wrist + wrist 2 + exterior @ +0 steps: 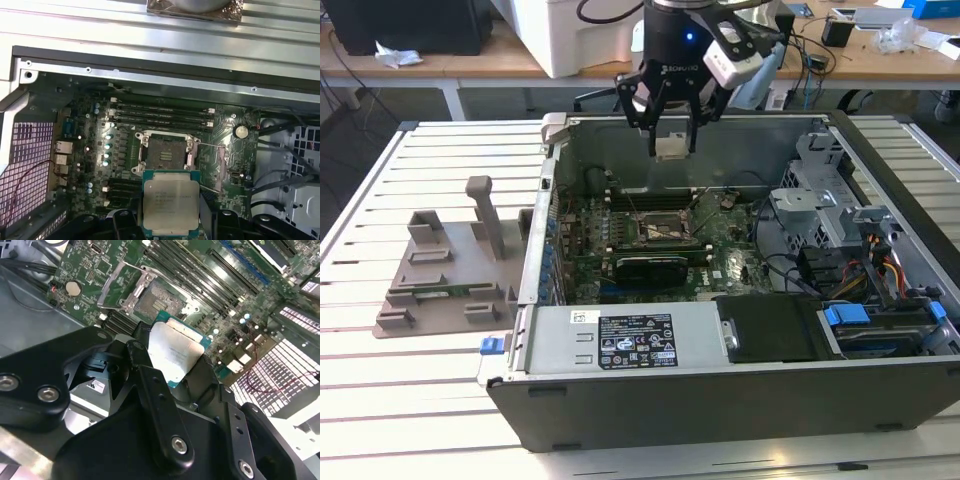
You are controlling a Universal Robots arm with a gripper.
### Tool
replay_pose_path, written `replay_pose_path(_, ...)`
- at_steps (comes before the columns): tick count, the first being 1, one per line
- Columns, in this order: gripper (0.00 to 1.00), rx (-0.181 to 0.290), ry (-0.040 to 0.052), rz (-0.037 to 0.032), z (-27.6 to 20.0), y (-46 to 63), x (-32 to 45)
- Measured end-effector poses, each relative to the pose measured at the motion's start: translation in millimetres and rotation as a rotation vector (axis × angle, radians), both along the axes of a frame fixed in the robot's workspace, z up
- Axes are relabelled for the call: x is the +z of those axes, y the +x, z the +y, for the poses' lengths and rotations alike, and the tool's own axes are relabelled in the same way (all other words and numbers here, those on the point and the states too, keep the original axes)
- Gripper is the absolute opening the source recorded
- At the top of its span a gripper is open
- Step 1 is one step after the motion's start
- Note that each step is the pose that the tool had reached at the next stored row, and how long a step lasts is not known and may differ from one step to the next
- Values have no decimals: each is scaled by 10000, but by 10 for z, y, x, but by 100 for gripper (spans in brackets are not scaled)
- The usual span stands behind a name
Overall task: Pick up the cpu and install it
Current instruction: 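Pick up the cpu and move it towards the insertion slot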
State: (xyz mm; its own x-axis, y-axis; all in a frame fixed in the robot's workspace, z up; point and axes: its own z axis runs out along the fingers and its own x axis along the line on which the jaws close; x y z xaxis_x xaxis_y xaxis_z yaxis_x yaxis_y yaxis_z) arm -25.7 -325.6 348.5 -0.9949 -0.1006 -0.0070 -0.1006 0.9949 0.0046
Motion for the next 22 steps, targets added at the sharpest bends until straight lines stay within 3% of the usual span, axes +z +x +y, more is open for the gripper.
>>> replay_pose_path(9,55,0,-12,5,5,15,-147)
replay_pose_path(22,55,-1,-27,4,12,32,-291)
